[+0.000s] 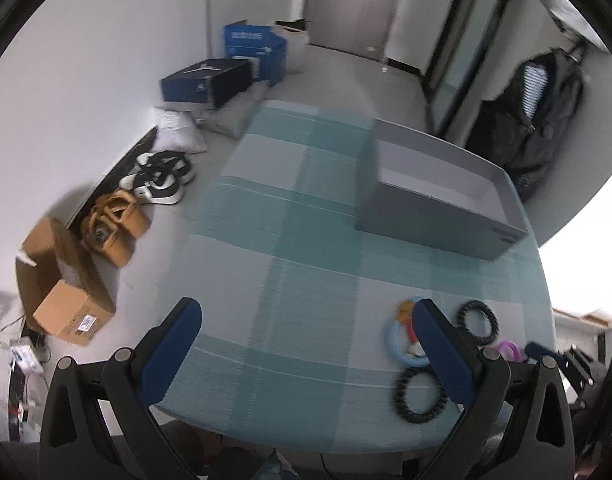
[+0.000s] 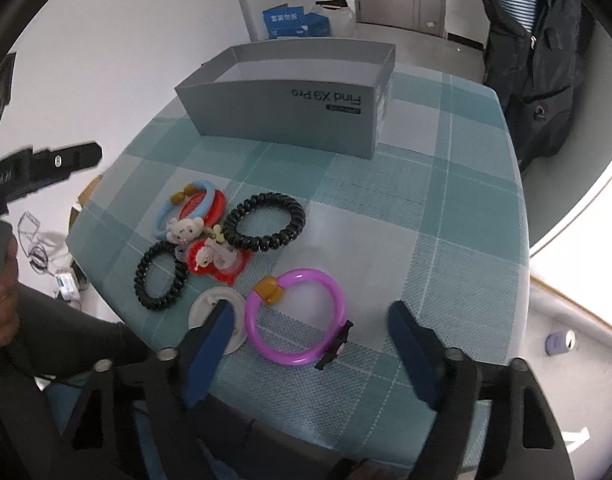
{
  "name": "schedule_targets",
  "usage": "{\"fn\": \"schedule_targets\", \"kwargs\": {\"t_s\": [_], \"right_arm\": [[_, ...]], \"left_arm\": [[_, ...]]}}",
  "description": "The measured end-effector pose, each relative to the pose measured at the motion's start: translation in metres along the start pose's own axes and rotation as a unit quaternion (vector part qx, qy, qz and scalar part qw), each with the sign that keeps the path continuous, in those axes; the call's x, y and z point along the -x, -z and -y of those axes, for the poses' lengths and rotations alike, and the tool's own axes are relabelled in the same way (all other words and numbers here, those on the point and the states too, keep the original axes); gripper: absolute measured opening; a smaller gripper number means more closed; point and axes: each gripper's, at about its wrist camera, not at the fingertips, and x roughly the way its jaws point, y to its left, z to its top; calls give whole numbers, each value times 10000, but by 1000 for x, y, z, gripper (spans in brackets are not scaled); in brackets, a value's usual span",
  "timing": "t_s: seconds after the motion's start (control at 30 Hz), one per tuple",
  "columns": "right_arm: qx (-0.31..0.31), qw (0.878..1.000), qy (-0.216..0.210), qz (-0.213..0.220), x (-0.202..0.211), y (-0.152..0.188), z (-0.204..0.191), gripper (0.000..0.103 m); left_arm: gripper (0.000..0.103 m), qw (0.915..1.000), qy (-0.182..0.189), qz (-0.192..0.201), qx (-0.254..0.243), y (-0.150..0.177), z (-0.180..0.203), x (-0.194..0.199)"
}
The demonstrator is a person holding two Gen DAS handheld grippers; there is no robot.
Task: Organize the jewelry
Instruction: 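Lower the right gripper onto the purple ring and close it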
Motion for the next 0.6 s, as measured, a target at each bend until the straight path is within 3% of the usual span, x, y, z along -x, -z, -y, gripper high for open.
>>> {"fn": "schedule_targets", "kwargs": {"t_s": [0.17, 0.27, 0.43, 0.6], "right_arm": [[288, 9994, 167, -22, -4, 2, -7, 66], [393, 9990, 201, -19, -5, 1, -10, 51], [333, 9993, 146, -25, -3, 1, -8, 48], [58, 9999, 109, 48, 1, -4, 3, 47]], "left_arm": [[102, 9999, -24, -62, 154, -1, -7, -5], [102, 9998, 13, -165, 129, 0, -6, -9], [102, 9997, 205, -32, -95, 8, -3, 0], [102, 9973, 488, -393, -391, 19, 6, -8]]}}
